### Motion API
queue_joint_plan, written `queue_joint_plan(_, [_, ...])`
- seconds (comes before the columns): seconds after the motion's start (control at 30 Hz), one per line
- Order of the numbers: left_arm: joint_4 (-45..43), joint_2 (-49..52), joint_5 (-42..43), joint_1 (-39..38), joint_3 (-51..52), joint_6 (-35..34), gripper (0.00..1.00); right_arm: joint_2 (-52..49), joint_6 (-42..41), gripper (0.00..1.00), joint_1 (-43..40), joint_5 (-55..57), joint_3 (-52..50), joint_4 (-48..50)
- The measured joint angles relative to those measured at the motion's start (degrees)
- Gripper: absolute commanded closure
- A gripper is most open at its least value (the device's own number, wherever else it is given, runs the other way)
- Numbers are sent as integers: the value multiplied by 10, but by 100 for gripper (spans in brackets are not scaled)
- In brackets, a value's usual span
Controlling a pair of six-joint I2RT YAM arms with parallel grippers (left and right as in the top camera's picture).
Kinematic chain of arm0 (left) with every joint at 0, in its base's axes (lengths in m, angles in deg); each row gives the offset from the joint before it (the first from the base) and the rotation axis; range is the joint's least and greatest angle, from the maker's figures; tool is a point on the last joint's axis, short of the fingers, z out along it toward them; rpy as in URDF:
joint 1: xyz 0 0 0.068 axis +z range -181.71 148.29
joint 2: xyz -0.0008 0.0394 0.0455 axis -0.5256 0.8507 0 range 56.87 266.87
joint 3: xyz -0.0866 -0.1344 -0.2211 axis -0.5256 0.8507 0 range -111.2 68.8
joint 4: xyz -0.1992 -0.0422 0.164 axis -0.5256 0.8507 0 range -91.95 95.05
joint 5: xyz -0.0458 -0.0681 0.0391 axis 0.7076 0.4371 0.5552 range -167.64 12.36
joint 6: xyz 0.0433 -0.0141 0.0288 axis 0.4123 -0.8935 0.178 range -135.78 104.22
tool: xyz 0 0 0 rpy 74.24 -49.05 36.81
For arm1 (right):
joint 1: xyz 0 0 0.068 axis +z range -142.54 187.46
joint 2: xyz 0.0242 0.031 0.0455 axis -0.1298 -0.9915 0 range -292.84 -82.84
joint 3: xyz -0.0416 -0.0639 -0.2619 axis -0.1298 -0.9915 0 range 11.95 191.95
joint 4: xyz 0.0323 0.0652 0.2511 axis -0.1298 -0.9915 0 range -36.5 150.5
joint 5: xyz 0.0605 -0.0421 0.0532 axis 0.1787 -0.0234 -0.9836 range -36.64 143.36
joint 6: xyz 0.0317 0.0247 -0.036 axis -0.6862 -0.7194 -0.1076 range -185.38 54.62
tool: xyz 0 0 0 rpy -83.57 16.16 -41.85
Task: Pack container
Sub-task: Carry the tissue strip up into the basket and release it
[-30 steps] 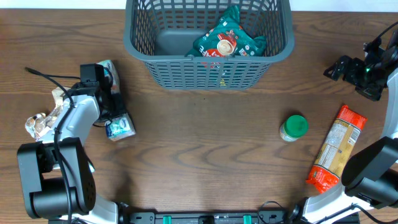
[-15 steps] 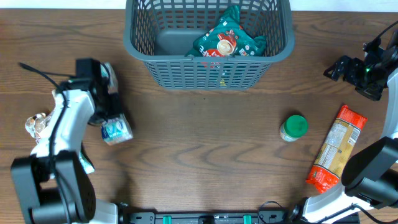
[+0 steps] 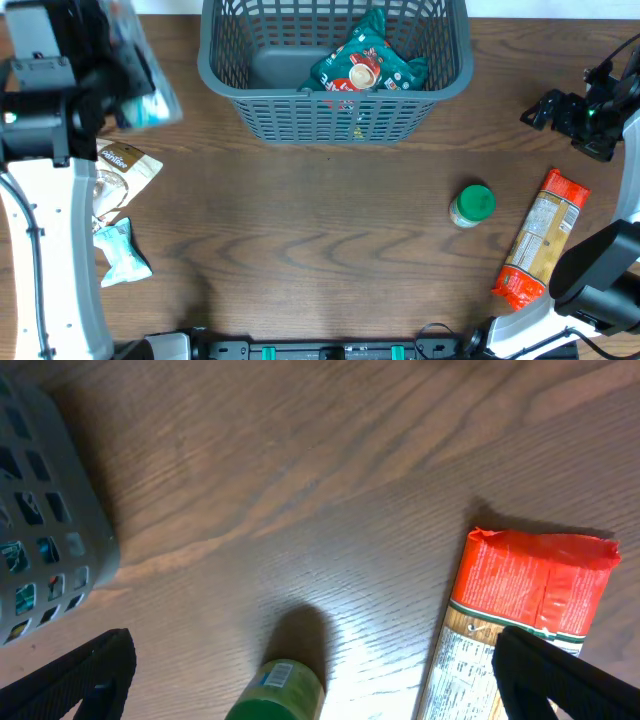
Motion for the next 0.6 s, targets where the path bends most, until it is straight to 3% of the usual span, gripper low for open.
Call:
queue_joint_plan(0.1, [-77,0,1,-44,-19,38,94,0,0,1,0,0,0,0])
queue_joint_plan(0.33, [-227,30,11,-169,-23,232,94,0,0,1,0,0,0,-3])
queue_joint_plan(0.6, [-212,134,26,-225,-23,433,94,0,0,1,0,0,0,-13])
